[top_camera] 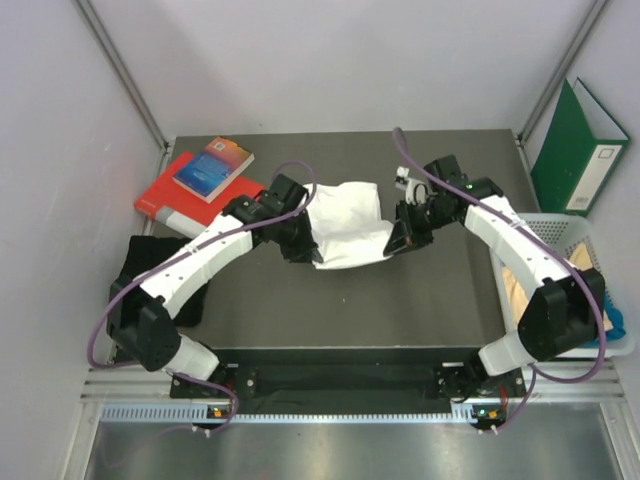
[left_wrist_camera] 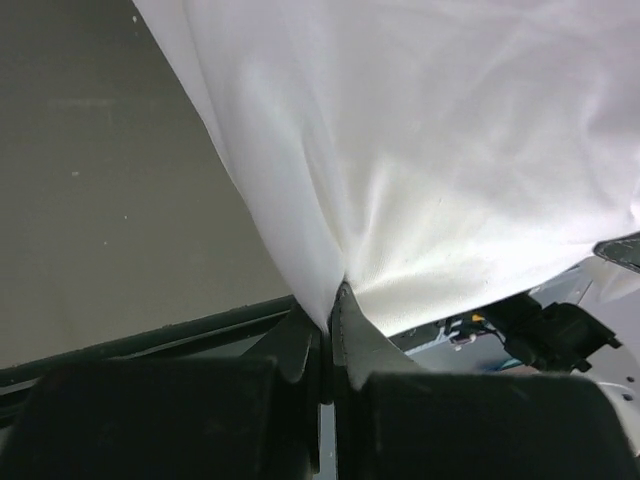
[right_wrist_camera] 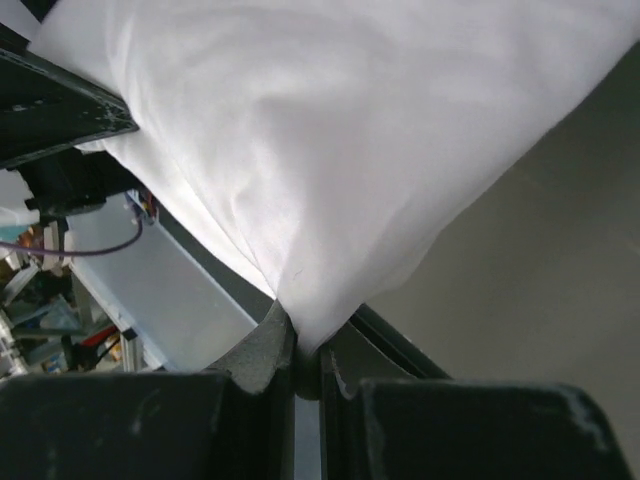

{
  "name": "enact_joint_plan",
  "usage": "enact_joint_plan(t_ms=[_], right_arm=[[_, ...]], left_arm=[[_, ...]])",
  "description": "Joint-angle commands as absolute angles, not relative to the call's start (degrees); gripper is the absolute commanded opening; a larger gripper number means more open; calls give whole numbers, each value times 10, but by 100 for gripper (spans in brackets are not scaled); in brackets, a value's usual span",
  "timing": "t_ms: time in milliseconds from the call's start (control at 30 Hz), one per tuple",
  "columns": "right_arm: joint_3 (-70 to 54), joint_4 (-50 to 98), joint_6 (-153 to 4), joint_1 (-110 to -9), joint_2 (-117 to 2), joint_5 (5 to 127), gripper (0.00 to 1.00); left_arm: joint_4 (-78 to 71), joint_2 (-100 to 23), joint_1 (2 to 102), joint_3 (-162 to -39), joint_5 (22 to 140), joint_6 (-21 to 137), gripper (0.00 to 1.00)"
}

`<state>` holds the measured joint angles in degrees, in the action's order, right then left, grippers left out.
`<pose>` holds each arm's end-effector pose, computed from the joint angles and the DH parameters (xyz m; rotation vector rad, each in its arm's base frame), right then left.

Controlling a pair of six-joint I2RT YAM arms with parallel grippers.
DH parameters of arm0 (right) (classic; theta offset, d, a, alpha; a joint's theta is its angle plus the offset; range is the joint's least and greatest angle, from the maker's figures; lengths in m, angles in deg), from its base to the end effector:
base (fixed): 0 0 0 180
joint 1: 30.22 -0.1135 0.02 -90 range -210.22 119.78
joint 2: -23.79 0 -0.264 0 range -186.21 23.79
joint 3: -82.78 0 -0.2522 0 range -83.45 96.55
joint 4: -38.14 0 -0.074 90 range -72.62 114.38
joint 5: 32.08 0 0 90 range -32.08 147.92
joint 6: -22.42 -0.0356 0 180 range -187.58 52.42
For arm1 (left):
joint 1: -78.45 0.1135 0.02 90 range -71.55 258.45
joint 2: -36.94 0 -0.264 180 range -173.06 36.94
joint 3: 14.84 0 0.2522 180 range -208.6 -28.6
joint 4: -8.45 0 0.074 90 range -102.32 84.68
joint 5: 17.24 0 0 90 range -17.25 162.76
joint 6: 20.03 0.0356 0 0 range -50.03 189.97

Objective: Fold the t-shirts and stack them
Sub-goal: Fold the long partially folded tshirt into a neat square

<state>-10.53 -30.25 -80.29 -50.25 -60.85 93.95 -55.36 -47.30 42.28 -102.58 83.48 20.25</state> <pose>0.2640 0.1185 0.2912 -0.3623 2.7311 1.0199 0.2376 -0.1819 0.2969 -0.2615 2.7925 -0.6989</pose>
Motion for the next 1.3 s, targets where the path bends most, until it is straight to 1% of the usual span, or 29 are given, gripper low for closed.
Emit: enact_joint_plan(t_ms=[0,133,267,433,567,600,633,667,733,767,833,867,933,967,1000,1033,1067,1133,1167,1267], right_arm=[[-37,-271,-794,-482,-647,939,4],[15,-229,-800,-471,-734,956,5],[98,-179,-815,-470,-803,971,6],[208,-158,-834,-468,-902,989,8],[244,-118,-875,-468,-943,999,9],[251,-115,-880,-467,-958,998,11],[261,-105,-888,-467,-966,996,15],[268,-102,-897,-467,-983,995,23],[280,-87,-912,-467,-998,994,37],[280,-76,-917,-466,-1007,993,48],[272,-45,-927,-465,-1004,989,58],[262,-27,-935,-465,-987,981,67],[230,20,-945,-462,-965,969,75],[224,24,-942,-461,-944,961,81],[215,31,-939,-461,-936,955,83],[210,35,-936,-460,-928,953,85],[207,36,-933,-460,-918,951,87],[204,34,-926,-460,-916,956,88],[205,30,-924,-460,-917,958,89],[200,26,-920,-459,-914,969,88]], left_arm=[[-551,-509,457,-1064,822,225,0],[-516,-547,485,-1084,831,235,0],[-479,-591,527,-1111,855,236,0],[-460,-640,559,-1167,876,244,0],[-448,-692,575,-1229,885,252,0],[-448,-703,579,-1242,887,254,0],[-452,-725,587,-1254,891,254,0],[-455,-737,591,-1275,895,254,0],[-457,-770,603,-1292,899,250,0],[-464,-782,608,-1312,900,246,0],[-460,-811,620,-1323,905,238,0],[-459,-819,624,-1328,905,236,0],[-464,-845,638,-1347,902,222,0],[-462,-854,642,-1353,913,220,0],[-448,-869,649,-1363,920,219,9],[-440,-876,652,-1368,929,219,28],[-432,-882,655,-1378,948,219,63],[-412,-885,661,-1387,958,219,97],[-399,-880,661,-1387,963,221,99],[-339,-836,661,-1360,983,221,99]])
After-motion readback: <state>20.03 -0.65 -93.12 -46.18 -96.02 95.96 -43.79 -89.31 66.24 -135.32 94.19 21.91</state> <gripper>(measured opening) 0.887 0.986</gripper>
